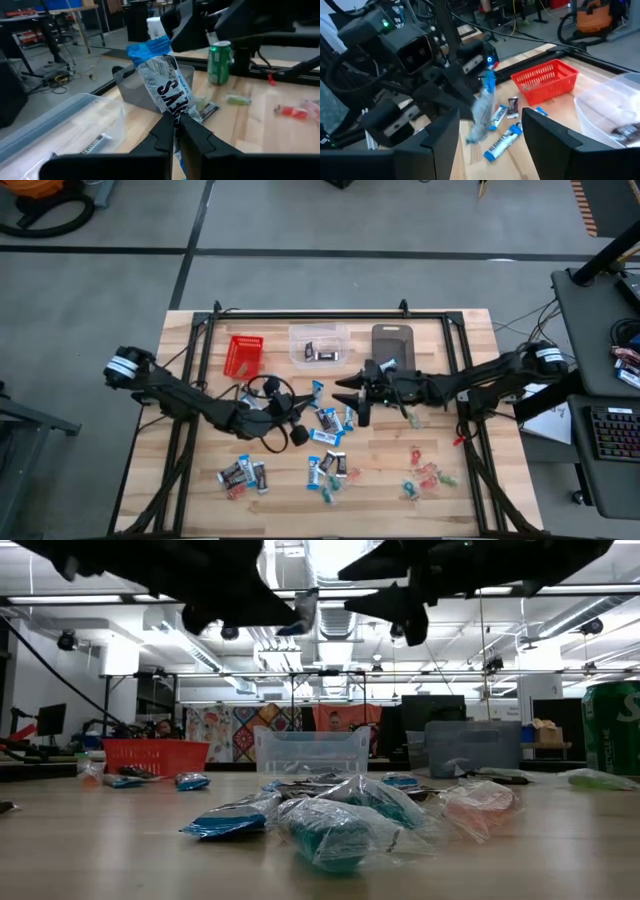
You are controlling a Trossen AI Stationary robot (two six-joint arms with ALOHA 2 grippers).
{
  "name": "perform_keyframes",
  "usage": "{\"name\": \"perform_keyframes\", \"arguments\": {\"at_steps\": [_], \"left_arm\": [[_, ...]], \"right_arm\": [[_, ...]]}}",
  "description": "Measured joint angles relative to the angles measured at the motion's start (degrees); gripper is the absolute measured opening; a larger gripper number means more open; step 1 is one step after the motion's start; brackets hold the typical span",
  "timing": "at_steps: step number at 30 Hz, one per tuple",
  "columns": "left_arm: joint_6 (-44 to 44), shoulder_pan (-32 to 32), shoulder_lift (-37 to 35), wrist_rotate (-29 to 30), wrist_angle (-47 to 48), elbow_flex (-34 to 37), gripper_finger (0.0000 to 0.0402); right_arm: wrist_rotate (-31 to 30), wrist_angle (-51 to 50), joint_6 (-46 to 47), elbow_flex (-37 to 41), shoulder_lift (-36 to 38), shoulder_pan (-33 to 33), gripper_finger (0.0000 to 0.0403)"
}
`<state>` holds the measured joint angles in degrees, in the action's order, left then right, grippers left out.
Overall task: Sort candy
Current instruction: Put the white chocolate bar into the black bin
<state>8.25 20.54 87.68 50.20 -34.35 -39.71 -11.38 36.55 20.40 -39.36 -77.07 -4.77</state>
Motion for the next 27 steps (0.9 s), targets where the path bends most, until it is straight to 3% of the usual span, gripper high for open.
{"name": "perform_keyframes", "arguments": {"at_steps": [7,18,21,27], "left_arm": [[-0.7,-0.2,4.7,0.1,-7.4,0.0,0.0000],[-0.7,-0.2,6.2,0.3,-7.7,-1.6,0.0000],[-0.7,-0.2,6.2,0.3,-7.7,-1.6,0.0000],[-0.3,-0.2,6.2,0.3,-7.0,-1.5,0.0004]], "right_arm": [[-0.1,1.8,-1.0,-3.6,-5.3,0.0,0.0203],[-0.2,1.9,-1.5,-6.5,-10.1,0.0,0.0196],[-1.1,2.1,-1.5,-6.5,-10.4,0.0,0.0162],[-1.9,1.8,-3.2,-6.5,-10.3,0.0,0.0031]]}}
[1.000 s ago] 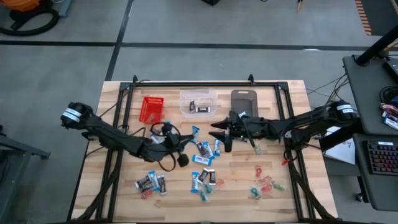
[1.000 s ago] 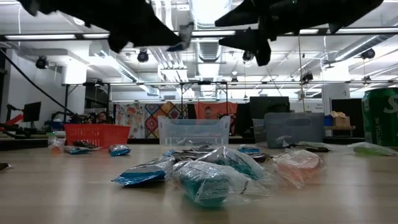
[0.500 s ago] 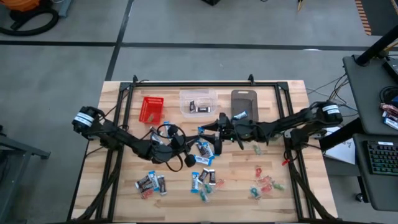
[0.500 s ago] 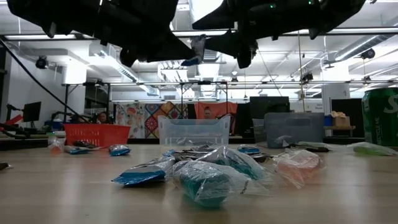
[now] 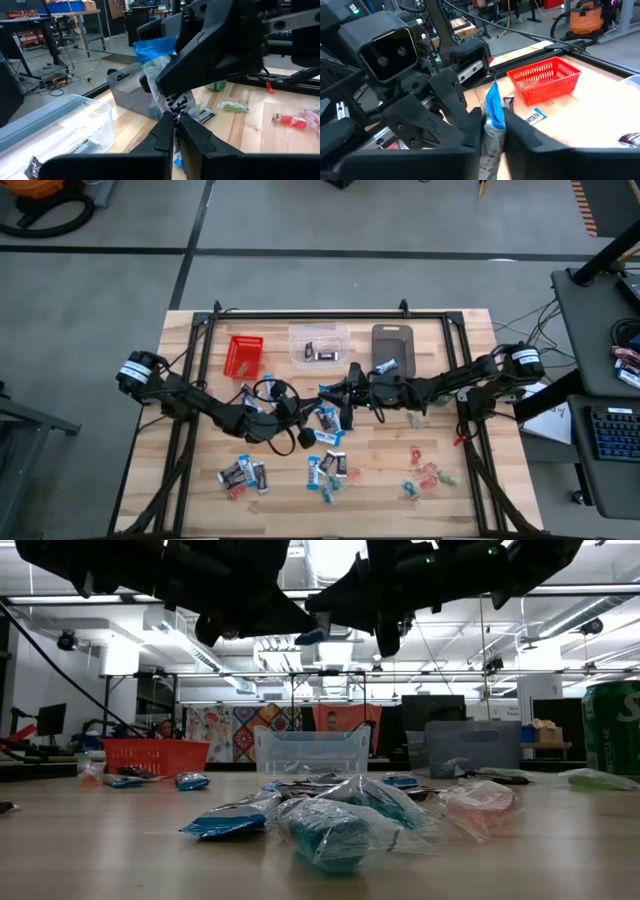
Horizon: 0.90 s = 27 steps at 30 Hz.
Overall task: Sort candy
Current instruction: Put the white chocolate bar into the black bin
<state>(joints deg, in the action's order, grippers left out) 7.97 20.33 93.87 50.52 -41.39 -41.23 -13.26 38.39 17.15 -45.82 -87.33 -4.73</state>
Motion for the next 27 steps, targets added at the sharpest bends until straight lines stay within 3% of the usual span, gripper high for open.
{"name": "perform_keyframes", "arguments": {"at_steps": [7,11,13,16,19,23,27], "left_arm": [[0.3,0.0,-0.6,-0.1,1.8,0.1,0.0063],[3.1,0.1,-3.6,-0.1,7.7,0.1,0.0104],[4.8,0.1,-5.7,-0.9,13.3,0.1,0.0117],[8.0,0.1,-9.3,-4.9,22.0,0.1,0.0128],[12.8,0.1,-12.5,-7.0,29.7,0.1,0.0130],[18.3,0.1,-15.9,-7.6,37.1,0.1,0.0130],[19.2,0.1,-17.3,-7.6,39.4,0.1,0.0130]], "right_arm": [[-0.1,-2.2,0.2,0.0,1.0,0.2,0.0026],[-0.3,-10.5,0.1,0.0,5.7,2.2,0.0025],[-3.3,-18.1,0.1,0.0,9.2,4.0,0.0024],[-13.0,-34.7,1.6,-0.5,14.3,7.0,0.0024],[-22.6,-55.7,11.5,-1.9,17.6,10.6,0.0024],[-23.8,-76.0,27.0,-2.1,18.8,14.9,0.0024],[-24.3,-79.0,29.0,-1.2,18.2,16.0,0.0042]]}}
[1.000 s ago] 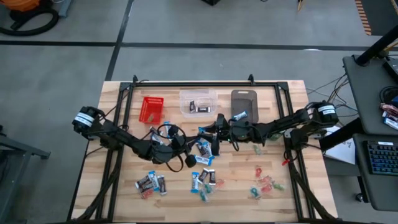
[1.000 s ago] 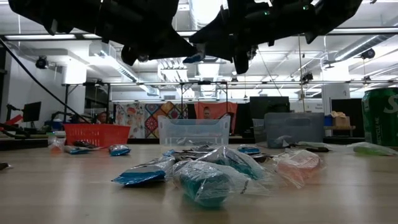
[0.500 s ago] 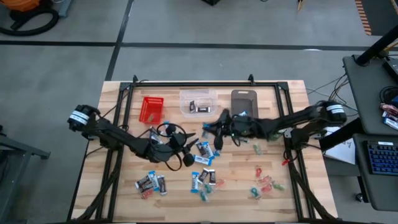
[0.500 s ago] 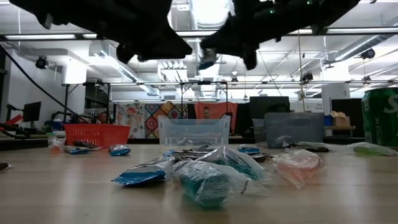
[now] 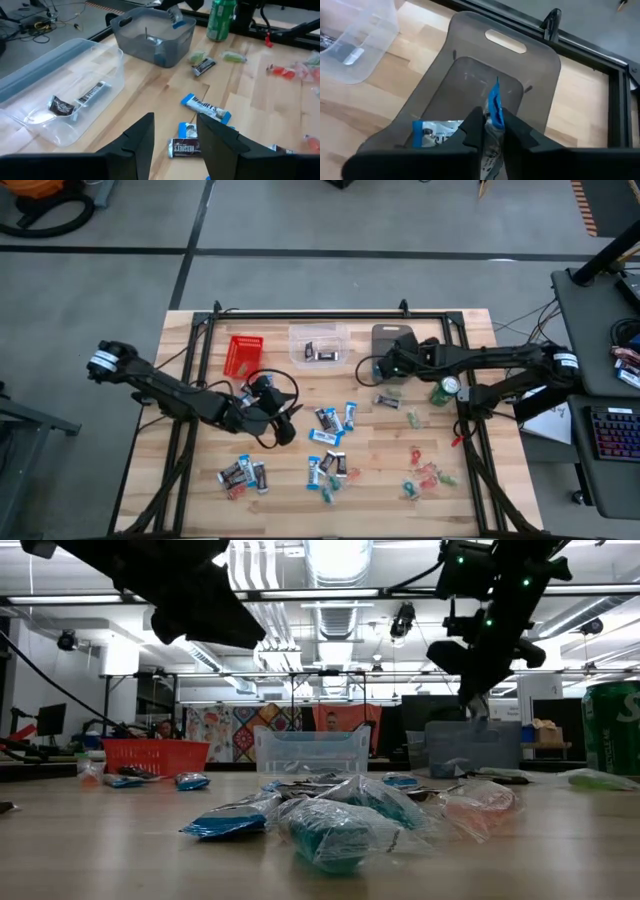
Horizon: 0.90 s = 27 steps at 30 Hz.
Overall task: Sort candy
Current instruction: Put the white chocolate bar into the black bin, then put the red candy into the red bin
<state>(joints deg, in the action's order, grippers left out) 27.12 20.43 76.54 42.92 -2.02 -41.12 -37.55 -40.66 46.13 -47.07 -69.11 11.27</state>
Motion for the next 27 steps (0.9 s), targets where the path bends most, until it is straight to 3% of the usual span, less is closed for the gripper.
{"name": "perform_keyframes", "arguments": {"at_steps": [17,22,27], "left_arm": [[2.6,0.0,-0.5,-0.5,3.8,0.0,0.0130],[5.5,0.0,-0.6,-4.5,7.7,0.0,0.0130],[5.6,0.0,-0.6,-13.9,14.3,0.0,0.0130]], "right_arm": [[-1.4,1.2,0.1,-0.2,-0.8,-0.2,0.0164],[-0.6,4.4,-2.2,-0.3,-0.8,-0.4,0.0178],[0.4,6.8,-3.6,-0.3,-0.8,-1.3,0.0179]]}}
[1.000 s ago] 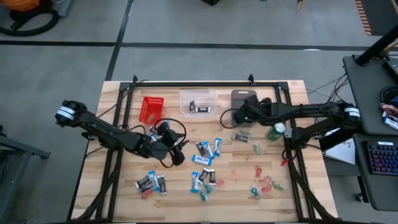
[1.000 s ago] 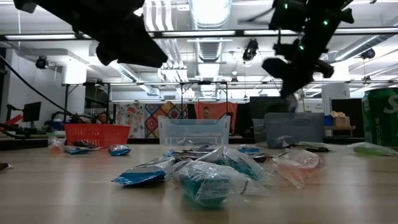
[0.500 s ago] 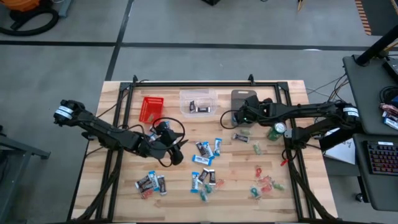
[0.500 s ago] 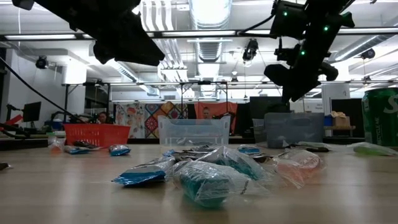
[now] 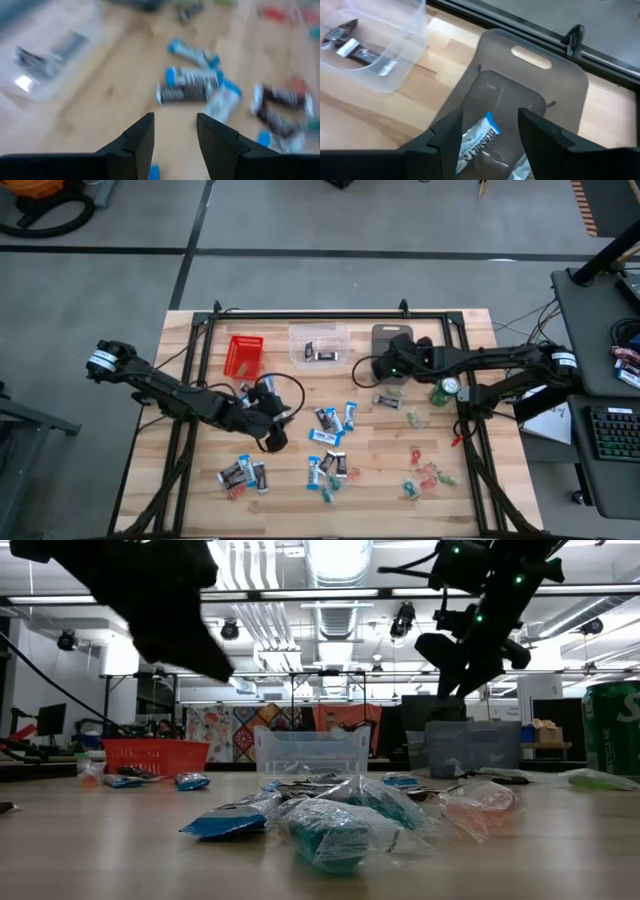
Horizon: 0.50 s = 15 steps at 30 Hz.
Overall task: Sort candy
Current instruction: Put the red candy into the red bin
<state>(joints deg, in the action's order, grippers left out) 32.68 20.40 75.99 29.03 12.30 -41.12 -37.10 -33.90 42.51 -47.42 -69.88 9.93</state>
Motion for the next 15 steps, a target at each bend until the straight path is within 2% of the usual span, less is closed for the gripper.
{"name": "perform_keyframes", "arguments": {"at_steps": [2,6,11,15], "left_arm": [[3.7,0.0,0.0,-4.7,4.7,-0.2,0.0130],[21.9,-0.6,0.5,-11.1,20.2,-4.2,0.0130],[38.2,-0.3,2.9,-10.8,42.4,-8.5,0.0130],[43.9,-0.8,5.5,-10.1,47.8,-8.3,0.0130]], "right_arm": [[0.0,0.2,-0.1,0.0,0.0,-0.5,0.0178],[0.0,0.3,0.2,0.0,0.0,-1.8,0.0179],[0.0,1.7,0.3,0.0,0.0,-3.0,0.0180],[0.0,3.5,-1.1,-0.1,0.0,-3.7,0.0180]]}}
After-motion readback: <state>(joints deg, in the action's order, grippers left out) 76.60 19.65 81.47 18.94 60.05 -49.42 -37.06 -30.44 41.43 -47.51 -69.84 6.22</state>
